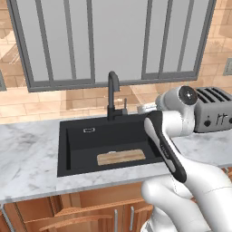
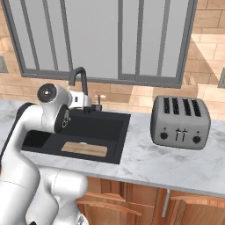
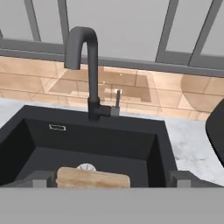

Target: Turn on the sink faucet with hot water and rinse the cutting board for ten seconds, then turn off the faucet. Push the cutting board to reach the water if necessary.

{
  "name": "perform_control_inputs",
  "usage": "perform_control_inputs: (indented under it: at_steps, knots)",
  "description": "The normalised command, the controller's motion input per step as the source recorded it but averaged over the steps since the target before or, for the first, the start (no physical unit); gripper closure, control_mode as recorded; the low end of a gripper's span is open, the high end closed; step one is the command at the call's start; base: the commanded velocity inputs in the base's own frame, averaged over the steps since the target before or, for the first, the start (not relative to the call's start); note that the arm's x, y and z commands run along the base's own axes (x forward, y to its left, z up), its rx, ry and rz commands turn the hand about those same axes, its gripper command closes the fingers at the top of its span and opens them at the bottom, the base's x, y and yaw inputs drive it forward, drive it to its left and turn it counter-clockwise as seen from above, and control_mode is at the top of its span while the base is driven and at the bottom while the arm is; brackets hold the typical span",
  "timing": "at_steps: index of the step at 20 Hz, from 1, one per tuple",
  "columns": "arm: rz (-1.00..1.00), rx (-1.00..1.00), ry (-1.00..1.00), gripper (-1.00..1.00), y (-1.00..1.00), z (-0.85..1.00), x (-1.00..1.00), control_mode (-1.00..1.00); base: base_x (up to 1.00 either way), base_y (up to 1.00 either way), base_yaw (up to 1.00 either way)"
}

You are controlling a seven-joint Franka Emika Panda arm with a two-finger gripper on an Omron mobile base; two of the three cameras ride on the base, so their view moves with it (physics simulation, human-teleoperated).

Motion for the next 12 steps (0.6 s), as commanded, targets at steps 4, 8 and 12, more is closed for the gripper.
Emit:
perform_control_inputs:
  at_steps: [4,8,12]
  knots:
    - [0.0,0.01,-0.09,-1.0,-0.08,0.0,0.0,-1.0,0.0,0.0,0.0]
    - [0.0,0.02,-0.08,-1.0,-0.13,0.0,0.0,-1.0,0.0,0.0,0.0]
    - [0.0,0.03,-0.07,-1.0,-0.16,0.0,0.0,-1.0,0.0,0.0,0.0]
